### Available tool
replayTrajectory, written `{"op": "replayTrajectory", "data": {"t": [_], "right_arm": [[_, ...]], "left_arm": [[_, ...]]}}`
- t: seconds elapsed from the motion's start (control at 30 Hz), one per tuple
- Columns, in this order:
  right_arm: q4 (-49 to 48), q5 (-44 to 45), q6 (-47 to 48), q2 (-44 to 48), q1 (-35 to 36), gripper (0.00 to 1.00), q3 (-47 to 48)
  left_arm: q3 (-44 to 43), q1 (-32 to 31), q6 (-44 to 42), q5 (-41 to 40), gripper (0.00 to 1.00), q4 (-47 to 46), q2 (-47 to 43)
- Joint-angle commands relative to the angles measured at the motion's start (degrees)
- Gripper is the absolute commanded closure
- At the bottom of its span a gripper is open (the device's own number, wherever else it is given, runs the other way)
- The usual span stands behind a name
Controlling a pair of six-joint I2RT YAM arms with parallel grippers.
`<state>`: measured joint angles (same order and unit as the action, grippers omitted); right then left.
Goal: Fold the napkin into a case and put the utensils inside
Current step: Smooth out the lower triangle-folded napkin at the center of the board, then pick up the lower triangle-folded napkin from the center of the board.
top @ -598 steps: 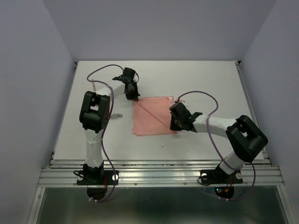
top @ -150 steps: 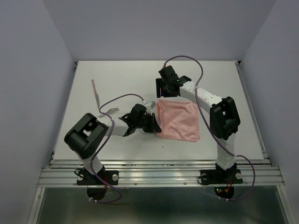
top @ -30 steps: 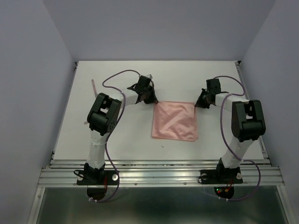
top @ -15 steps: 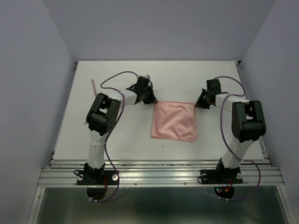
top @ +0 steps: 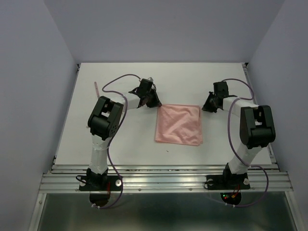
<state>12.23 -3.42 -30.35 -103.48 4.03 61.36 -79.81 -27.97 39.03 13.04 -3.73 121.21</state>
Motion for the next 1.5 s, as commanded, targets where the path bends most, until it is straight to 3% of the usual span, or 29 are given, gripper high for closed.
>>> {"op": "replayTrajectory", "data": {"t": [0.0,0.07,0.1,0.2,0.23,0.27,0.4,0.6,0.9,1.0,1.37,1.47], "right_arm": [[0.69,0.87,0.11,5.39,-0.17,0.77,0.69],[1.48,0.7,0.38,6.88,-0.17,0.74,0.86],[1.74,0.61,0.46,7.24,-0.17,0.71,0.95],[2.1,0.26,0.55,9.52,0.44,0.71,0.78],[2.36,-0.09,0.9,9.87,1.41,0.75,1.04],[2.8,-0.18,0.99,10.05,1.94,0.82,1.3],[3.59,-1.24,1.52,8.74,4.93,0.93,3.06],[4.12,-1.68,1.35,4.35,7.39,0.99,5.6],[3.16,0.87,-0.15,-6.89,7.39,0.99,12.29],[2.89,1.75,-0.76,-8.49,7.39,0.99,13.69],[3.06,2.89,-0.59,-0.24,7.39,0.99,10.71],[3.15,5.0,0.64,0.73,7.39,0.89,10.18]], "left_arm": [[0.8,0.46,-3.07,-1.08,0.68,1.96,-5.36],[0.8,0.46,-4.31,-1.61,0.61,2.76,-6.68],[0.8,0.46,-4.83,-2.22,0.52,3.46,-7.56],[0.8,0.28,-6.33,-3.54,0.35,5.3,-8.97],[0.8,0.28,-6.59,-3.89,0.33,5.66,-9.67],[0.88,0.28,-6.85,-4.59,0.33,6.27,-10.02],[1.32,0.19,-7.21,-5.74,0.33,7.24,-11.87],[1.68,0.11,-7.65,-5.22,0.34,7.77,-13.1],[-0.43,-2.18,-9.23,-1.36,0.36,9.26,-12.4],[-1.57,-3.49,-9.58,2.33,0.41,9.35,-11.26],[-11.85,-8.68,-8.01,9.89,0.94,8.48,-3.62],[-14.66,-8.77,-6.78,10.95,1.0,7.77,-0.37]]}}
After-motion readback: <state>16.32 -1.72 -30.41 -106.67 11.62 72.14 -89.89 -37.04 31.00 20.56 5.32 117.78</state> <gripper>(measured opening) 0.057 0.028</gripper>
